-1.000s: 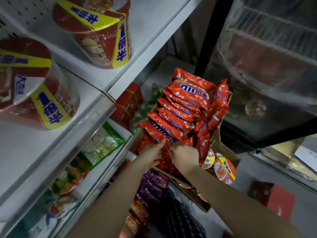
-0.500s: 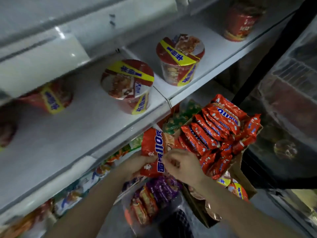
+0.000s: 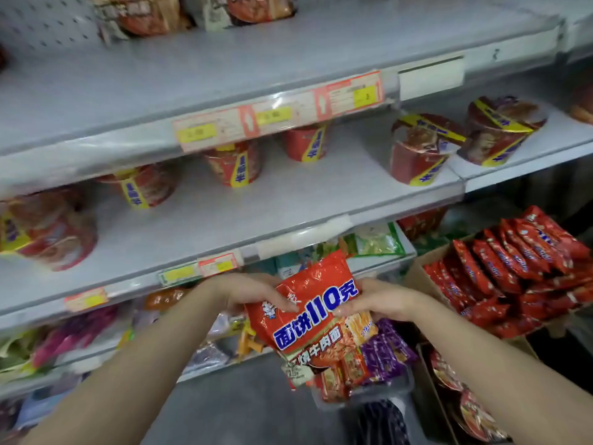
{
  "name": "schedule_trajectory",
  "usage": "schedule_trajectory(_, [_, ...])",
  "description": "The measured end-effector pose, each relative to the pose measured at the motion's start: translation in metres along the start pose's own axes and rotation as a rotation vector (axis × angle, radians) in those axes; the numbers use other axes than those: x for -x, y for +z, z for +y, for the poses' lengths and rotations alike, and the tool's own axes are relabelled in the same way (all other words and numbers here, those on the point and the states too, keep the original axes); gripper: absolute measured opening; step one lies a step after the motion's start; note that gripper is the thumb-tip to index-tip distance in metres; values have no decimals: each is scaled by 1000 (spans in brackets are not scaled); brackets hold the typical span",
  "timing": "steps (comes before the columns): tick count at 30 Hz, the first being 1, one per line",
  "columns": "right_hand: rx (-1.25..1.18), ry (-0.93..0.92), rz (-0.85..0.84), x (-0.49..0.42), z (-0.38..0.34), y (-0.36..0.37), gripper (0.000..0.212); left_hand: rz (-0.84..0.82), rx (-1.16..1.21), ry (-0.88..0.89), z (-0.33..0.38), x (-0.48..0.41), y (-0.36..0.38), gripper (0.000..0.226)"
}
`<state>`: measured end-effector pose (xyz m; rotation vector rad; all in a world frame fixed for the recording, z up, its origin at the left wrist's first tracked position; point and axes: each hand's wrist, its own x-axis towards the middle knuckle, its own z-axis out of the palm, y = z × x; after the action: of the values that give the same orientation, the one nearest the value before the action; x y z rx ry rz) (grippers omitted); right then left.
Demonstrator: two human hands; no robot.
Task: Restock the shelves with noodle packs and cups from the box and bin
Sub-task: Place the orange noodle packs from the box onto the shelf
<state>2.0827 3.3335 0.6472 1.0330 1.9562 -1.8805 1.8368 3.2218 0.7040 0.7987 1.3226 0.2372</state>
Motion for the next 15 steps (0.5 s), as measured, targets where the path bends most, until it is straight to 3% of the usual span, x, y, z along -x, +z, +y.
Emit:
schedule_trajectory(2, [-11,-41,12,-7,-27,38,59,104,180,84,-40,44,-14,64])
schedule_trajectory(4, [-47,-99,9,-17,-56,72,64,245,468,203,-87,89,-25,86])
schedule_trajectory(7, [-127,-181,-22,-35,-106,121,79,365,826,415,-152,150,-28,85])
schedule_trajectory(9, [-183,-237,-26,-44,-145,155,74,449,845,458,-180,181,-17,85])
schedule_trajectory(12, [-204,-327,-33,-50,-207,202,50,632,766,443,-200,216,-2,82])
schedule_trajectory(15, [-120,-417,-78,-57,-266,238,48,834,759,515,-214,257,-10,69])
